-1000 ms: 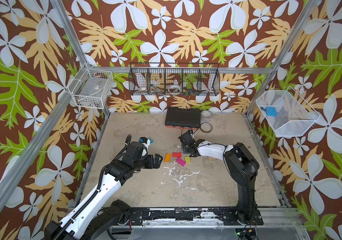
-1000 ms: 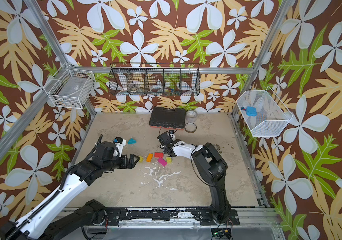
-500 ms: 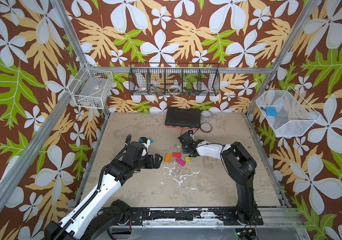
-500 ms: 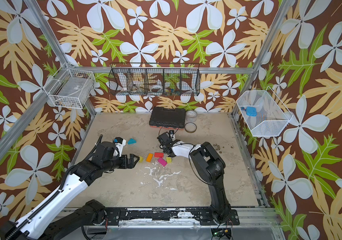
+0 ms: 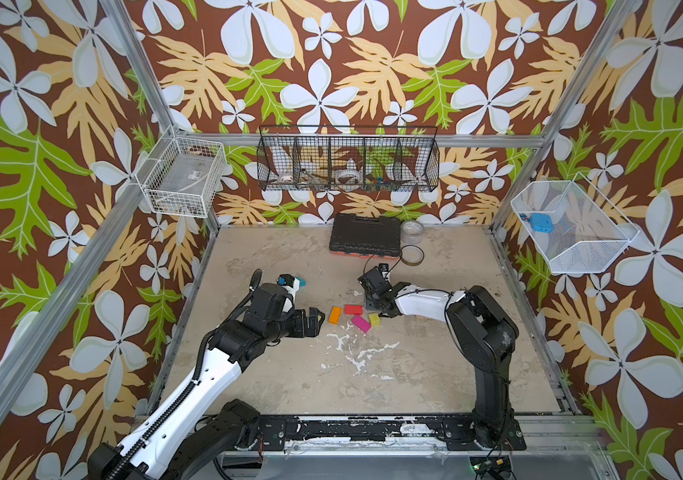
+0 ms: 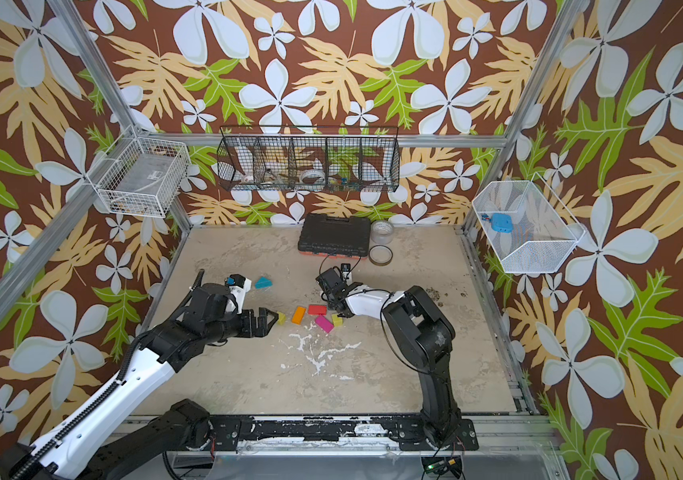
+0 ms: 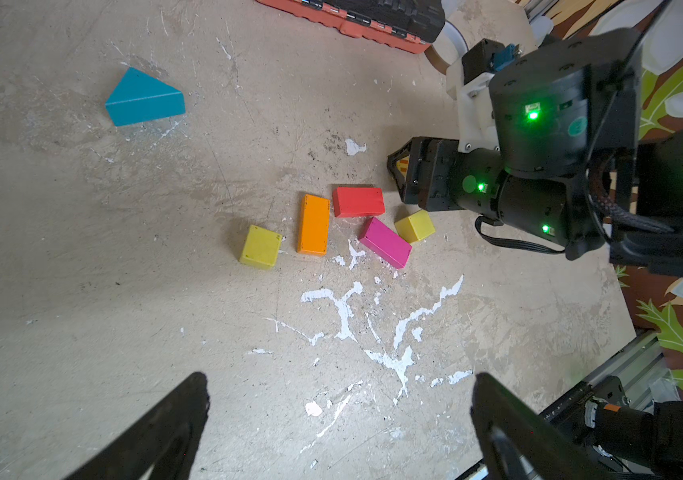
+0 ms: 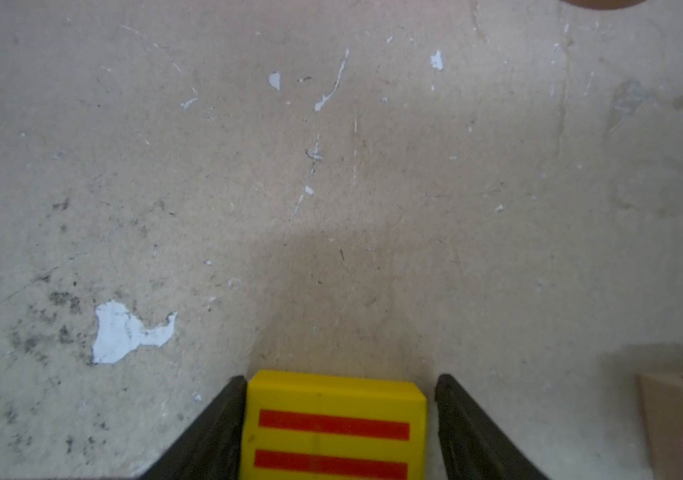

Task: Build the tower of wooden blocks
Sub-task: 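Lift the yellow striped block and carry it toward the pink-topped stack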

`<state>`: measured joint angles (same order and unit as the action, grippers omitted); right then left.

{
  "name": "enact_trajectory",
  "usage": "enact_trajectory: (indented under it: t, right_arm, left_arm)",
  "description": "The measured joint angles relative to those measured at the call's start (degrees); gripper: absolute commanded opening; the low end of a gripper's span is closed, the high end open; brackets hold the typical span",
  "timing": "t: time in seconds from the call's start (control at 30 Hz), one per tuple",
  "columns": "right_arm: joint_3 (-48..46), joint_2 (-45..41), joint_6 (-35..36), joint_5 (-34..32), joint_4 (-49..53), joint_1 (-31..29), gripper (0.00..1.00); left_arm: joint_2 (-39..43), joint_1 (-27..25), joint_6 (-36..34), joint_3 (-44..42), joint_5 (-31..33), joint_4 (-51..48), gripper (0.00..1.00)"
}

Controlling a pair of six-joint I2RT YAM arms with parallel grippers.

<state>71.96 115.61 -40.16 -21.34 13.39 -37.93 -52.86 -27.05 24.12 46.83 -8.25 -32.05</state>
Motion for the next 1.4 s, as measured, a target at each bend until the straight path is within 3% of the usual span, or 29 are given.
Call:
enact_trajectory:
  t: [0.43,0.67,1.03,1.17,1.4]
  right_arm:
    - [-6.9,-4.6,0.9,2.4,-4.3,0.0,0.47]
    - [-18.3,-19.0,2.1,3.2,-2.1,-0.1,0.47]
    - [-34.0,-46.2,3.7,-2.9,0.9,0.0,0.39]
    - [-35.4,-50.7,4.3,-4.7,2.5,0.7,0.35]
    - [-38.6,-52.8,8.4,-3.6,0.8,7.3,0.28]
  left_arm:
    - [0.5,0.0,0.0,0.0,0.0,0.0,1.00]
    - [1.2,0.0,0.0,0.0,0.0,0.0,1.00]
    - [1.1,0.0,0.0,-0.1,-1.1,0.0,1.00]
    - [1.2,0.0,-0.2,-0.1,-1.5,0.1,1.00]
    - [2.5,0.0,-0.3,-0.2,-2.8,0.3,1.00]
